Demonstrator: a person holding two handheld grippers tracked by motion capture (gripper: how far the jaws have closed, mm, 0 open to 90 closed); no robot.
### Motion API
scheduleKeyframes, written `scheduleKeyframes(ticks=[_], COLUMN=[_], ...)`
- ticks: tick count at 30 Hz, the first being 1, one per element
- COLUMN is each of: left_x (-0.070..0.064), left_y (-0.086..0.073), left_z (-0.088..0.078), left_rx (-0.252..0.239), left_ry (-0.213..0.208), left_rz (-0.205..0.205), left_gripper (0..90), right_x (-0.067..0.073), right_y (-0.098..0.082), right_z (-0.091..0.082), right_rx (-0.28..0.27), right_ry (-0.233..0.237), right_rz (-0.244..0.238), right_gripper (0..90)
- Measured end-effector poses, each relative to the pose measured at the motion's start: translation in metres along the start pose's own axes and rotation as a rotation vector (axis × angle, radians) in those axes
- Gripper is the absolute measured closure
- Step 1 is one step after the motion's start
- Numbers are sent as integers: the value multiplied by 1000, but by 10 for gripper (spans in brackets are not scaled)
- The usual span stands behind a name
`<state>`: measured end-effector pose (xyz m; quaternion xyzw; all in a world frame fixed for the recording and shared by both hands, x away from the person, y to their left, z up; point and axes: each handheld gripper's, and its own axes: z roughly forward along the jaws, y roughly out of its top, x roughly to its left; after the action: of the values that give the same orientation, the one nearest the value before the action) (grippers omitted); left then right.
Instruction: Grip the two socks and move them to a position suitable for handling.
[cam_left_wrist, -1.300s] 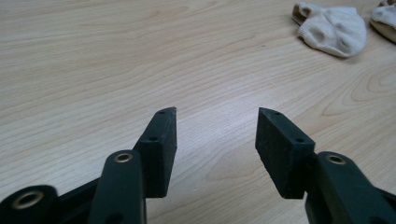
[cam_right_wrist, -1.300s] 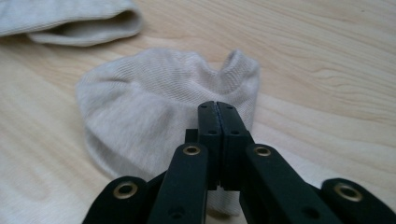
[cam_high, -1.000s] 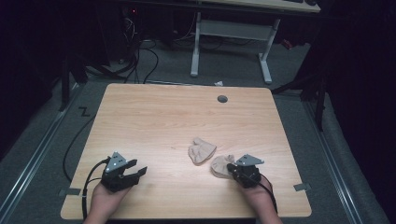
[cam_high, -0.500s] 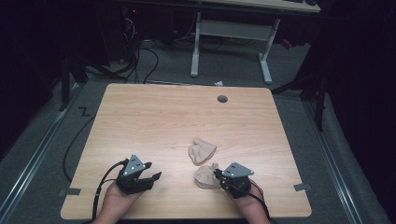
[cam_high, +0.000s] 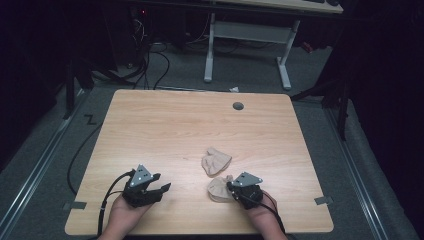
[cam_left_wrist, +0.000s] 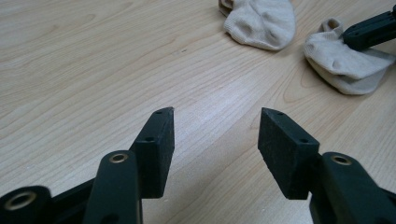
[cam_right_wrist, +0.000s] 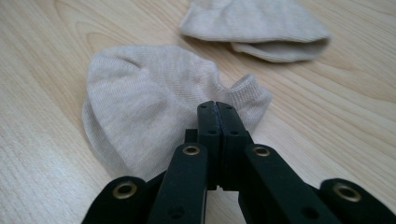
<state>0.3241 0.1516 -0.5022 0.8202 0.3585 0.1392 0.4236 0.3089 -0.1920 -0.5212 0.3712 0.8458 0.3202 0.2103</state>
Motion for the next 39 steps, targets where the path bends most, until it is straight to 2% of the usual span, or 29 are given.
scheduleKeyframes(ticks=[3, 8, 9, 11, 12, 13, 15, 16, 18, 21, 25, 28, 31, 35, 39], left_x=[0, 0, 0, -1, 0, 0, 2, 3, 4, 6, 10, 11, 7, 0, -13], left_y=[0, 0, 0, 0, -1, -1, -3, -4, -6, -10, -15, -17, -16, -14, -6], left_z=[1, -1, -2, -3, -3, -3, -5, -6, -9, -15, -22, -24, -24, -19, -9], left_rx=[2, -2, -2, -2, -3, -3, 1, 1, 2, -1, -4, -3, -1, 5, 11], left_ry=[-3, -1, -3, -1, 2, 2, 7, 9, 14, 29, 44, 44, 38, 22, -13], left_rz=[1, 1, 3, 12, 11, 11, 1, -3, -7, -15, -39, -52, -46, -31, -8], left_gripper=[462, 462, 462, 461, 461, 461, 460, 460, 460, 459, 458, 456, 454, 452, 454], right_x=[4, 19, 21, 27, 30, 30, 41, 50, 63, 68, 67, 65, 64, 62, 58], right_y=[2, 9, 10, 15, 19, 19, 28, 34, 40, 44, 44, 44, 44, 45, 43], right_z=[3, 9, 9, 4, 0, 0, -7, -6, 3, 16, 27, 29, 26, 16, 5], right_rx=[-2, -12, -10, -29, -55, -55, -116, -138, -121, -76, -32, -19, -39, -98, -147], right_ry=[13, 54, 51, 12, 7, 7, 48, 90, 115, 115, 79, 76, 82, 88, 84], right_rz=[-6, -51, -57, -94, -106, -106, -94, -90, -112, -134, -156, -158, -146, -121, -95], right_gripper=[896, 889, 871, 824, 804, 804, 744, 689, 607, 566, 603, 760, 838, 851, 851])
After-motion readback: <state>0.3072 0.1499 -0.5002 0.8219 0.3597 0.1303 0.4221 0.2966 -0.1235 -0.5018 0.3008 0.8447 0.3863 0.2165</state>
